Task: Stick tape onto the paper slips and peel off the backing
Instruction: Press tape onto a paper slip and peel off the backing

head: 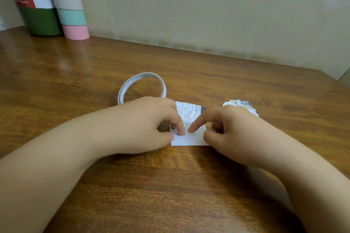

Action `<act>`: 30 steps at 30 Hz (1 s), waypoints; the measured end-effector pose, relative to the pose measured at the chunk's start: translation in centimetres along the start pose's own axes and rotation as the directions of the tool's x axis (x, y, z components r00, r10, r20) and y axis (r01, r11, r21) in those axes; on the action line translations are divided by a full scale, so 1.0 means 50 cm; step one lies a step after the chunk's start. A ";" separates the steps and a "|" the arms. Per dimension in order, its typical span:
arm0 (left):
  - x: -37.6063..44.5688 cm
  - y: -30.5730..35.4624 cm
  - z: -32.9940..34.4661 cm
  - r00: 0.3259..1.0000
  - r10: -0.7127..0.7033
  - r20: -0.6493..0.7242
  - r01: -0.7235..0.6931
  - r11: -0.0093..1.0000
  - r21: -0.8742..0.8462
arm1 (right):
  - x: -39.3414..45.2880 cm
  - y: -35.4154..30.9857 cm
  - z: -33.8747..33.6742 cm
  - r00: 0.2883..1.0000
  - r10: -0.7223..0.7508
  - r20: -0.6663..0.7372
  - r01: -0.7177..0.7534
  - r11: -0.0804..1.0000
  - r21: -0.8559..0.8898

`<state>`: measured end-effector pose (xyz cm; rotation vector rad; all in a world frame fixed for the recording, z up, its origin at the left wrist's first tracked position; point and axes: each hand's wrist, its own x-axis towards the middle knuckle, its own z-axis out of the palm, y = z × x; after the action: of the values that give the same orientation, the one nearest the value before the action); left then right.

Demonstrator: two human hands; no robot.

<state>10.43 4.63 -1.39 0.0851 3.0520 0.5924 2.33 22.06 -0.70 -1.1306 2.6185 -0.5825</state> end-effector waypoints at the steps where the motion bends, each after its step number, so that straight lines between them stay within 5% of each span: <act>1: -0.001 0.000 -0.002 1.000 -0.008 0.010 0.008 1.000 -0.014 | 0.001 0.002 -0.003 1.000 0.010 0.012 -0.010 1.000 0.017; 13: -0.014 -0.005 -0.029 0.988 -0.064 0.140 0.080 0.991 -0.105 | 0.003 0.019 -0.035 0.975 0.075 0.209 -0.096 0.991 0.092; 17: -0.014 -0.003 -0.028 0.987 -0.067 0.143 0.081 0.992 -0.098 | 0.013 0.034 -0.038 0.995 0.086 -0.041 -0.074 0.970 0.233; 20: -0.015 -0.002 -0.028 0.987 -0.073 0.140 0.084 0.994 -0.076 | 0.036 0.046 -0.019 0.949 0.117 -0.293 -0.076 0.986 0.148; 25: -0.016 0.003 -0.033 0.984 -0.088 0.155 0.096 0.994 -0.043 | 0.080 0.036 0.037 0.946 -0.008 -0.324 -0.017 0.997 -0.075; 30: -0.016 0.002 -0.032 0.982 -0.085 0.167 0.090 0.996 -0.022 | 0.087 0.022 0.046 0.946 -0.032 -0.324 0.022 0.999 -0.034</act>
<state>11.18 4.06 0.14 -0.0008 2.8683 0.5924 -0.46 18.93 -3.48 -1.1681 2.8981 -0.7993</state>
